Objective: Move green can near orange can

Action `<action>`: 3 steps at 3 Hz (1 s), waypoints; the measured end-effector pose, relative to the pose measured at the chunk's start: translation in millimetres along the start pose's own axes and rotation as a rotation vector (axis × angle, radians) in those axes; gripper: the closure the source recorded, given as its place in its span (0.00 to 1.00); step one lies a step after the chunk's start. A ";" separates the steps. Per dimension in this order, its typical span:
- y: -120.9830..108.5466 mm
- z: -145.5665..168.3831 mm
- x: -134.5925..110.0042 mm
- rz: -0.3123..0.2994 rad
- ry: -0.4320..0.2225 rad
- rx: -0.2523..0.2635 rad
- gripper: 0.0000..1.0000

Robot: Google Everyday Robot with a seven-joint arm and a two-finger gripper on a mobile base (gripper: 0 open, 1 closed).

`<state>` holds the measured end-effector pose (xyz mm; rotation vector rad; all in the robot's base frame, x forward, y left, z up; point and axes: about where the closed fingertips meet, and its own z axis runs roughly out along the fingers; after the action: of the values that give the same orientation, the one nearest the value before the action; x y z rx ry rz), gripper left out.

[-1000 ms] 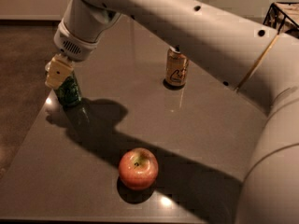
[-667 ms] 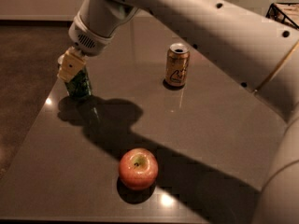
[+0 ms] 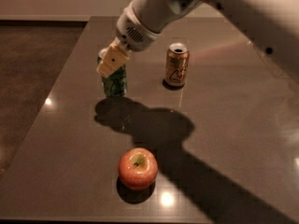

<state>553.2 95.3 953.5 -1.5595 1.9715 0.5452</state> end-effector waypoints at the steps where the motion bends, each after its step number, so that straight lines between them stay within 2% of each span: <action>1: -5.2 -32.3 35.8 0.059 0.001 0.039 1.00; 3: -39.8 -63.5 99.5 0.212 0.019 0.110 1.00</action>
Offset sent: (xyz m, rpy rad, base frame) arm 0.0100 -0.1450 -0.0217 -0.0049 0.0693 -0.2607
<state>564.2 -27.8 938.1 -1.3028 2.1573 0.4978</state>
